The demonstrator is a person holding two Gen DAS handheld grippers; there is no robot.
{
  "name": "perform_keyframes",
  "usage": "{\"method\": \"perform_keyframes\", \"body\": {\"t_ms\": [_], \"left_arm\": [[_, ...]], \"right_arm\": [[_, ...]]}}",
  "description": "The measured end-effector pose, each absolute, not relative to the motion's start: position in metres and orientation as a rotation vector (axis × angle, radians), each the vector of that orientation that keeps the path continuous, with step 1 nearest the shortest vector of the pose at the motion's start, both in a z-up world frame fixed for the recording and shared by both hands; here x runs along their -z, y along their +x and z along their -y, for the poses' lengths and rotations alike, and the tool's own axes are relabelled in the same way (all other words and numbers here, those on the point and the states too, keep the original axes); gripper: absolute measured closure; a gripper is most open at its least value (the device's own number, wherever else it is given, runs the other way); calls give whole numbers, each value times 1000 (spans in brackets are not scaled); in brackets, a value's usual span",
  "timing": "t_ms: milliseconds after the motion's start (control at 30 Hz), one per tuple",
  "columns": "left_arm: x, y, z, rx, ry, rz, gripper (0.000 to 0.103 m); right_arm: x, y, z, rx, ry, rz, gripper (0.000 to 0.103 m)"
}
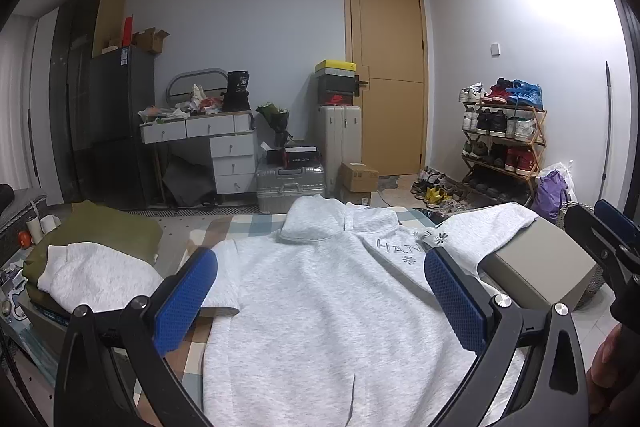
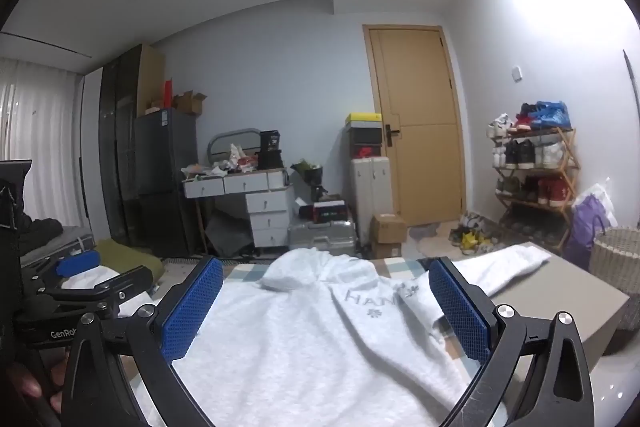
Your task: Fold large clothes
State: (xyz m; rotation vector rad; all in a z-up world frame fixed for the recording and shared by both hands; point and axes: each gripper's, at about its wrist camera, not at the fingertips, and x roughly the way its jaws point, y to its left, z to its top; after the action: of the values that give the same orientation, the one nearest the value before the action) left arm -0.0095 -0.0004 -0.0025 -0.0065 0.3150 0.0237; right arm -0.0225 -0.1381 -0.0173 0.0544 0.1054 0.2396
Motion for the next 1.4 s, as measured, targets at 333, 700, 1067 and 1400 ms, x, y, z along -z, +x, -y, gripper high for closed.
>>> {"method": "perform_keyframes", "body": {"t_ms": [333, 700, 1067, 1400], "left_arm": [[4, -12, 3, -39, 5, -301, 2], [7, -10, 2, -34, -2, -319, 2], [6, -9, 3, -28, -4, -337, 2], [5, -10, 6, -46, 6, -326, 2]], "right_arm": [[19, -20, 139, -251, 65, -116, 0], [27, -14, 147, -270, 118, -151, 0], [28, -16, 147, -252, 118, -147, 0], [26, -17, 147, -257, 110, -140, 0]]}}
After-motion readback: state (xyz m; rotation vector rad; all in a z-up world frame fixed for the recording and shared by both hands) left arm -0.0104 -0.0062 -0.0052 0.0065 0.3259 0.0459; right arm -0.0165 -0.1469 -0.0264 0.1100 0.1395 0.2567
